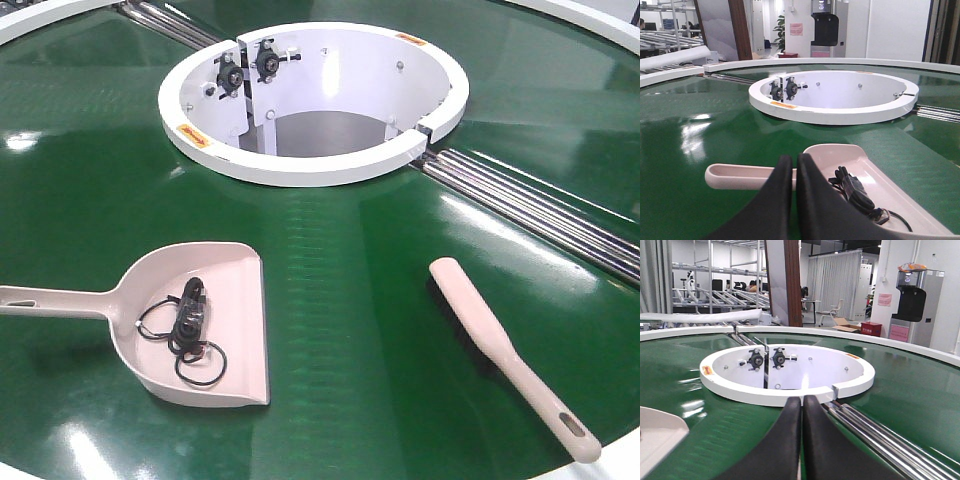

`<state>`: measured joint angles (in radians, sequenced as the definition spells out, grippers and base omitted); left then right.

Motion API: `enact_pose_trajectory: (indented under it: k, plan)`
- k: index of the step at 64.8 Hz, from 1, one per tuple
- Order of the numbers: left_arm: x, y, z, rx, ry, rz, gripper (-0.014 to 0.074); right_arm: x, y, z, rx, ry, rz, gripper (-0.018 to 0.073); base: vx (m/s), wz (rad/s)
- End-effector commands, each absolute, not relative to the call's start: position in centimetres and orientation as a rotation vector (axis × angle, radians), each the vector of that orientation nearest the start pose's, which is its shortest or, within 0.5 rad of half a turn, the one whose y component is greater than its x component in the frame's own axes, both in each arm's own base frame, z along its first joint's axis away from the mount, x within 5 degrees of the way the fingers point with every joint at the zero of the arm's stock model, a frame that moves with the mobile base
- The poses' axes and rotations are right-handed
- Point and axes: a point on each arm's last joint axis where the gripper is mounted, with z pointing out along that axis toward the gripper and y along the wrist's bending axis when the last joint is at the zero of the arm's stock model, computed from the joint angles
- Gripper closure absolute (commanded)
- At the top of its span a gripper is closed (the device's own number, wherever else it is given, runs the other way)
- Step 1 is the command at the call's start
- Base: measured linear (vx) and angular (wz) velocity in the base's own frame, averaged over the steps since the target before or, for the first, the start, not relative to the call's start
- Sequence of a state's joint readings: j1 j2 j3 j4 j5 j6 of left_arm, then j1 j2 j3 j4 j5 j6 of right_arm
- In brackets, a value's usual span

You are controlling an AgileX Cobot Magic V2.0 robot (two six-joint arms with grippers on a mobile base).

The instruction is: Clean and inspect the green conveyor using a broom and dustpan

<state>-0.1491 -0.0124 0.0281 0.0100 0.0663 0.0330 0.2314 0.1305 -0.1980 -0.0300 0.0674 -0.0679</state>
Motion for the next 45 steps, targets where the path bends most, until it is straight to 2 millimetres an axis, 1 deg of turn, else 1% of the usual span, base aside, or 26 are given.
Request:
enact_pose_trajectory:
  k: [1, 7, 17, 20, 25, 30, 45]
  plan:
    - [5.5, -0.8, 20.3, 0.131, 1.481, -0.099, 0.0602, 5.9, 1.1, 27.7, -0.218, 1.388, 0.040, 0.0568, 0.00, 0.00]
    - [5.5, -0.8, 20.3, 0.131, 1.481, -0.099, 0.0602, 6.3, 0.8, 25.7, -0.187, 1.412, -0.008, 0.0568, 0.00, 0.00]
    - [5.5, -0.8, 20.3, 0.131, 1.481, -0.099, 0.0602, 6.3, 0.9, 21.1, -0.204, 1.418, -0.018, 0.0568, 0.00, 0.00]
    - [5.5, -0.8, 20.3, 0.131, 1.481, -0.099, 0.0602, 6.0, 0.8, 20.8, -0.200, 1.464, -0.023, 0.0568, 0.00, 0.00]
    - [5.5, -0.8, 20.3, 0.131, 1.481, -0.099, 0.0602, 5.5, 0.6, 20.4, -0.181, 1.482, -0.034, 0.0568, 0.00, 0.00]
    - [5.5, -0.8, 20.3, 0.131, 1.482, -0.099, 0.0602, 5.6, 0.5, 20.1, -0.172, 1.509, -0.043, 0.0568, 0.00, 0.00]
    - [5.5, -0.8, 20.2, 0.131, 1.484, -0.099, 0.0602, 5.6, 0.3, 20.2, -0.147, 1.511, -0.077, 0.0568, 0.00, 0.00]
